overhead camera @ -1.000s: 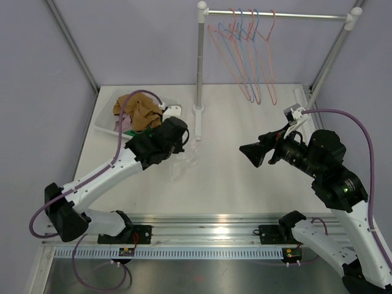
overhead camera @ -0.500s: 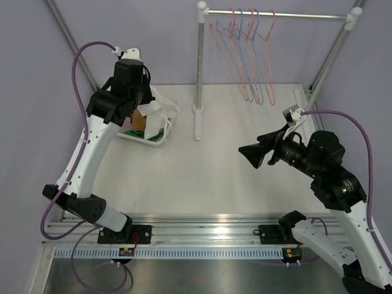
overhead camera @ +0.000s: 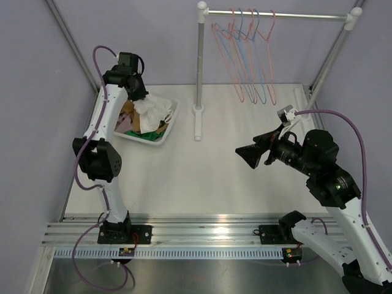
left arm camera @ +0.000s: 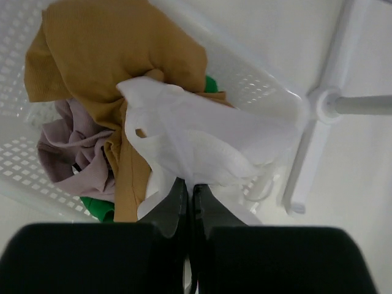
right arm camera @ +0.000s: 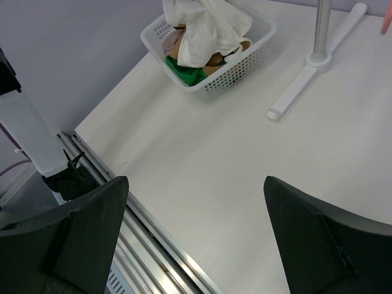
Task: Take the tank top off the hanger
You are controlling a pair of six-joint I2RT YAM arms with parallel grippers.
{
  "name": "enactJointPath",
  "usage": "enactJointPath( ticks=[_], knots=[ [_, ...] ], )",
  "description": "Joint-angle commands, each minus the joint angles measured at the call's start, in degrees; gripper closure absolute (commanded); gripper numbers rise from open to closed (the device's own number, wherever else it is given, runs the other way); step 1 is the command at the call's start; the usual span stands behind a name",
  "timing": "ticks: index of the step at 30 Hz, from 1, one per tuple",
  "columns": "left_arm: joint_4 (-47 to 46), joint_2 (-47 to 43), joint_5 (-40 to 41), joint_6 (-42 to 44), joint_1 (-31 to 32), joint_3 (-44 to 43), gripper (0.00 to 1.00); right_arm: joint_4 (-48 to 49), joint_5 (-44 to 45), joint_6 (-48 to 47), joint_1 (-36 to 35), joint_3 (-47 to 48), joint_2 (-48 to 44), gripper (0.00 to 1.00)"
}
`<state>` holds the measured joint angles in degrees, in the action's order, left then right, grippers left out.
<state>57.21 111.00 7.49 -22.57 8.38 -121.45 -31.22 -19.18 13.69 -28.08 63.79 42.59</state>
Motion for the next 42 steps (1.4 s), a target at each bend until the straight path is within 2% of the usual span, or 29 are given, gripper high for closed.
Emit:
enactJointPath(
  ticks=[1,4,7,11,12,18,20,23,25,26,28,30,31,33,34,35,37,42],
  knots=[
    [-1.65,5.61,0.25,-4.93,-5.12,6.97,1.00,2.75,-1.47,-0.86,-0.14,-0.42,0.21,0.01],
    [-4.82,10.27,-1.85,-7.22,-8.38,12.10,1.00,2.05,-1.65,-1.04,-0.14,-0.33,-0.05,0.01],
    [-4.48,16.08,-2.91,-8.10,-8.30,11.59,1.00,1.25,-1.30,-1.48,-0.14,-0.24,-0.58,0.00],
    [-6.06,14.69,-4.76,-7.41,-8.38,12.03,1.00,0.72,-0.86,-2.18,-0.14,-0.59,-1.54,0.00],
    [-5.88,13.90,-4.67,-7.14,-8.38,11.85,0.96,0.81,-0.86,-2.09,-0.14,-0.68,-1.46,0.00],
    [-5.09,4.17,-5.55,-4.95,-8.29,10.01,0.42,1.52,-1.91,-1.65,-0.23,-0.42,-0.67,0.00],
    [-4.83,1.43,-5.20,-4.42,-8.38,9.13,0.31,1.69,-2.00,-1.48,-0.14,-0.25,-0.58,0.01],
    [-2.11,-2.79,-3.89,-3.19,-8.30,5.53,0.23,1.87,-1.57,-1.13,-0.14,-0.24,-0.58,0.00],
    [-0.96,-6.65,-3.19,-2.57,-8.38,4.99,0.14,1.17,1.15,0.01,-0.14,0.11,-0.23,0.01],
    [-0.70,-8.24,-2.92,-2.31,-8.30,5.34,0.01,0.64,2.90,0.45,-0.14,0.63,-0.05,0.00],
    [-0.61,-12.19,-3.09,-1.52,-8.30,8.66,0.01,-0.85,9.29,1.07,-0.14,1.51,0.13,0.01],
    [-1.48,-19.83,-3.88,0.06,-8.29,12.36,0.01,-4.27,15.02,1.68,-0.14,3.44,0.48,0.01],
    [-1.84,-22.90,-2.66,0.76,-7.34,17.60,0.01,-7.07,21.57,2.12,-0.14,4.23,0.57,0.01],
    [-2.02,-32.48,-0.12,2.96,-5.14,22.11,0.01,-9.55,27.50,1.69,-0.14,6.34,0.92,0.00],
    [-1.58,-35.30,1.90,3.75,-1.30,23.96,0.01,-11.30,32.49,1.08,-0.22,6.78,0.92,0.00],
    [-1.31,-41.07,8.53,4.72,1.00,27.89,0.01,-11.66,34.19,0.46,-0.14,7.13,1.09,0.01],
    [-0.52,-46.28,14.98,4.99,6.09,31.52,0.01,-12.72,36.84,-1.29,-0.14,6.96,0.92,0.01],
    [0.80,-63.23,16.07,4.46,7.79,42.68,0.01,-16.14,38.87,-2.18,-0.14,8.10,1.09,0.00]
  ],
)
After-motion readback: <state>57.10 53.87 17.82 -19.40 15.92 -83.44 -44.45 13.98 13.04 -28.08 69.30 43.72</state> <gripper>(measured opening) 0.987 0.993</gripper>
